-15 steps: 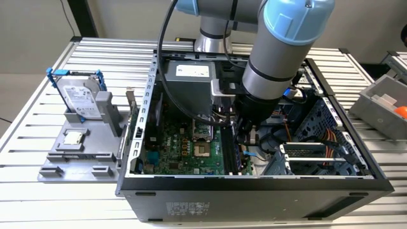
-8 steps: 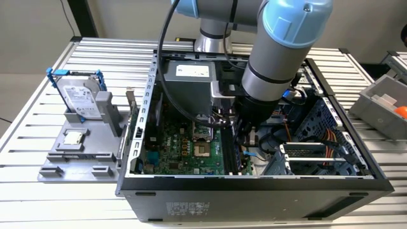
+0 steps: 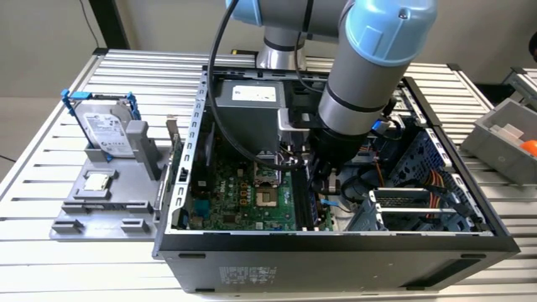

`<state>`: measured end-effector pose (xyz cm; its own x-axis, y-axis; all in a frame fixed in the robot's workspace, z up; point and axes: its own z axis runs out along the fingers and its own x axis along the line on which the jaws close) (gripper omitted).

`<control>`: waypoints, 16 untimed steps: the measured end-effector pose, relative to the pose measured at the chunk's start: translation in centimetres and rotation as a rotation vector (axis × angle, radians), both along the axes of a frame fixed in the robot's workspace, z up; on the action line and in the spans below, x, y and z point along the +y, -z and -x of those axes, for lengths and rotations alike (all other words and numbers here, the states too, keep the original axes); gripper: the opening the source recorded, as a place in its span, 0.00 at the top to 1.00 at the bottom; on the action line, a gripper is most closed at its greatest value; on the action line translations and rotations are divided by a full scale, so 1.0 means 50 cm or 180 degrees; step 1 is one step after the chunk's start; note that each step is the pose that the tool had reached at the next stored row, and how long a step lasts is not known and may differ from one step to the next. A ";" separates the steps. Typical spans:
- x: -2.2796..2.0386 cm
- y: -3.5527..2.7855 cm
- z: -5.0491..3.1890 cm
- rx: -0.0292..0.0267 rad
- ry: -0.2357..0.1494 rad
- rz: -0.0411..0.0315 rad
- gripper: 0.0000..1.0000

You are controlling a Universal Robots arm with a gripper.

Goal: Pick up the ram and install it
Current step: 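Press down the ram until it locks into place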

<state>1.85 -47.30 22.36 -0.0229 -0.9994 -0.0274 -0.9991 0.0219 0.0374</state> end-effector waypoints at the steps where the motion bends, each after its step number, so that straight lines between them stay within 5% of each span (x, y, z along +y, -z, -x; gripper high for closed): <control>1: 0.0000 0.001 0.000 0.0000 0.0000 -0.0001 1.00; 12: 0.0001 0.009 0.000 0.0000 0.0000 -0.0001 1.00; 16: 0.0010 0.000 0.000 -0.0002 0.0000 -0.0011 1.00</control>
<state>1.85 -47.26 22.38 -0.0230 -0.9993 -0.0310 -0.9991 0.0219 0.0368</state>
